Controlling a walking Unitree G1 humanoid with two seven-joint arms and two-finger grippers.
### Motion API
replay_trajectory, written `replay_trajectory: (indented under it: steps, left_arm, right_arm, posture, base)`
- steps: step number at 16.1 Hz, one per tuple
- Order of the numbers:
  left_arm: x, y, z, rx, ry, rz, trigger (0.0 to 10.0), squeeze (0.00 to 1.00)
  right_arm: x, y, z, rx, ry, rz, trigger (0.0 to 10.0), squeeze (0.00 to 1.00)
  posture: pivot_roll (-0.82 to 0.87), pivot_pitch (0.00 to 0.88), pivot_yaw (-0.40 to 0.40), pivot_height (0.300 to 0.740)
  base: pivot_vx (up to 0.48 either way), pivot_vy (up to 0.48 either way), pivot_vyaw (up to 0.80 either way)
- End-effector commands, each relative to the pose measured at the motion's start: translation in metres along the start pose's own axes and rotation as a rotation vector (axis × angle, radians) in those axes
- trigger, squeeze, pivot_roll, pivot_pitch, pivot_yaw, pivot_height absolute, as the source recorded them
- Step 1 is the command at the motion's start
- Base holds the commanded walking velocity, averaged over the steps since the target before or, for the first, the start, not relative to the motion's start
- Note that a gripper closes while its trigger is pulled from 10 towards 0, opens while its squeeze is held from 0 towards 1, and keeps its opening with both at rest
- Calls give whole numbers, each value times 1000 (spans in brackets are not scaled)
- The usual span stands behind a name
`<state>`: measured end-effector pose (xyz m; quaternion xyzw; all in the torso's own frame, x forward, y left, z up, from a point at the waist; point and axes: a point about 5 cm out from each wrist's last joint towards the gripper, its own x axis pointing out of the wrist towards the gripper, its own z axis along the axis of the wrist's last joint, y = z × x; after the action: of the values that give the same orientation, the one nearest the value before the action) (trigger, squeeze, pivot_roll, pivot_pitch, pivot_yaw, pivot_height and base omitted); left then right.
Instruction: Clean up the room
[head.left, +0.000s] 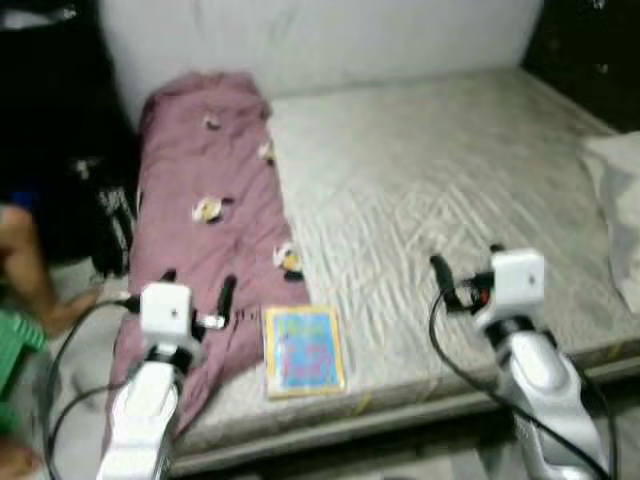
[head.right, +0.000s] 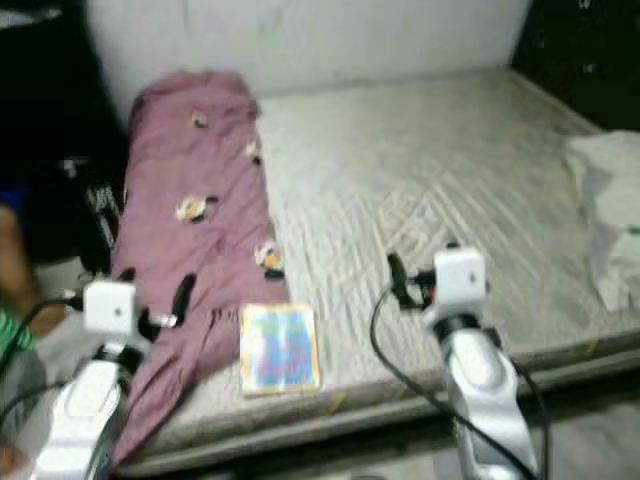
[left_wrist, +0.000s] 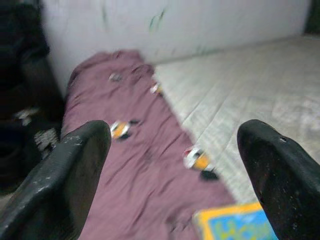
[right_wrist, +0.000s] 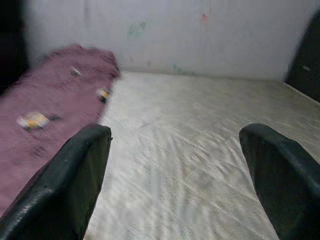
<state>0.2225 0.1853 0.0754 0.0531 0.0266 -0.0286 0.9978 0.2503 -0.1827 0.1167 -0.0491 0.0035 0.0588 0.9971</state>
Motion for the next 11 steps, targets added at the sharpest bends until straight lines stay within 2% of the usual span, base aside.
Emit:
replay_trajectory:
  steps: [1,4,6,8,11]
  left_arm:
    - [-4,8,-6,21,32,22,10000,0]
    - [-4,8,-7,23,34,23,10000,0]
    - [-4,7,-6,24,33,24,10000,0]
    - [-4,8,-7,25,33,23,10000,0]
    - [-4,8,-7,25,34,19,10000,0]
  right_arm:
    - [1,7,5,5,-21,24,10000,0]
    - [2,7,6,-4,-24,31,10000,0]
    - [2,7,6,-5,-27,36,10000,0]
    - [2,8,6,-5,-26,37,10000,0]
    - [1,8,5,-6,-23,36,10000,0]
  posture:
    - [-82,0,17,740]
    - [-80,0,15,740]
    - [-79,0,15,740]
    - [-78,0,15,740]
    - [-80,0,20,740]
  base:
    - [0,-292,0]
    - [0,-329,0]
    - [0,-392,431]
    - [0,-426,800]
    - [0,-424,0]
